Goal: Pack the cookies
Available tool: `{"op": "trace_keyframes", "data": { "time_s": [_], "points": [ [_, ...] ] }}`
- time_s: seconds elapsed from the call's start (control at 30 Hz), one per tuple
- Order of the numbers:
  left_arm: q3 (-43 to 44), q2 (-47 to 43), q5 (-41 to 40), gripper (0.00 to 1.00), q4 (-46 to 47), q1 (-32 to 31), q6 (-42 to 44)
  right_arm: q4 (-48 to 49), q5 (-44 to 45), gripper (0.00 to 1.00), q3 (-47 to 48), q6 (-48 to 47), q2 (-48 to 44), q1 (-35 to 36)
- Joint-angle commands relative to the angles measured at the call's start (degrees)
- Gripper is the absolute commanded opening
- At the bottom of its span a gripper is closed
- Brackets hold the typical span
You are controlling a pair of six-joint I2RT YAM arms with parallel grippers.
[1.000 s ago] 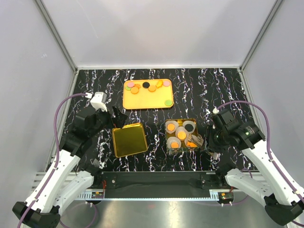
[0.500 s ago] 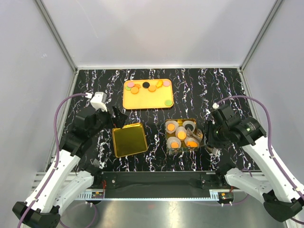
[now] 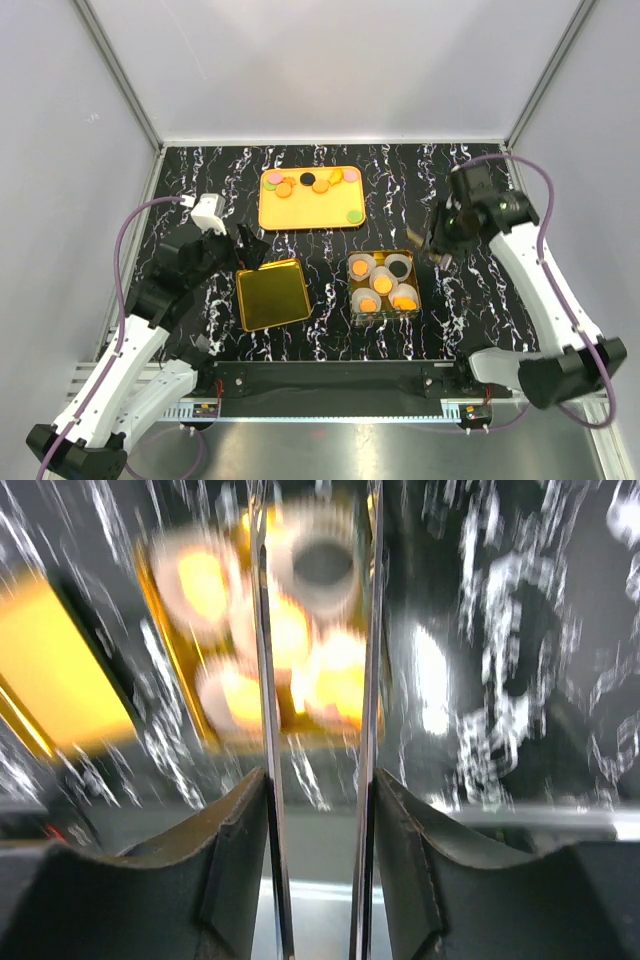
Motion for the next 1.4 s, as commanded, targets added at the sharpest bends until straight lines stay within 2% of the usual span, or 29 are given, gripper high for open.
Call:
{"op": "trace_keyframes", "data": {
  "time_s": [0.0, 0.03, 0.27, 0.33, 0.57, 0.9, 1.07, 1.17, 1.37],
  "points": [
    [0.38, 0.86, 1.57, 0.99, 2.96, 0.31, -0.21, 13.49, -3.14, 0.50, 4.84, -4.31, 5.09, -9.62],
    [0.29, 0.69, 1.83, 0.99, 2.96, 0.31, -0.21, 15.51, -3.85, 0.50, 5.27, -4.40, 6.32, -11.30],
    [0.12, 0.07, 2.01, 0.99, 3.14, 0.31, -0.30, 34.14, 5.70, 0.53, 3.08, -6.86, 21.86, -15.79],
    [0.03, -0.28, 1.84, 0.99, 3.23, 0.31, -0.30, 36.88, 6.42, 0.57, 2.21, -8.18, 24.42, -17.10],
    [0.20, -0.37, 0.96, 0.99, 3.05, 0.22, -0.39, 45.67, 3.96, 0.61, -0.52, -8.36, 33.13, -22.12],
    [0.29, 0.60, -2.47, 0.99, 1.82, 0.31, -0.82, 47.79, 3.17, 0.64, -2.02, -6.34, 40.95, -22.21],
    [0.20, 1.74, -3.96, 0.99, 1.21, 0.31, -0.91, 44.20, 2.82, 0.75, -0.53, -5.02, 43.68, -22.21],
    [0.20, 3.06, -4.14, 0.99, 1.12, 0.31, -1.09, 42.87, 1.60, 0.86, -0.44, -4.84, 43.25, -22.21],
    [0.38, 5.78, -9.14, 0.99, -0.11, 0.31, -2.14, 42.87, 2.11, 0.91, -4.39, -4.05, 36.06, -22.12]
  ]
}}
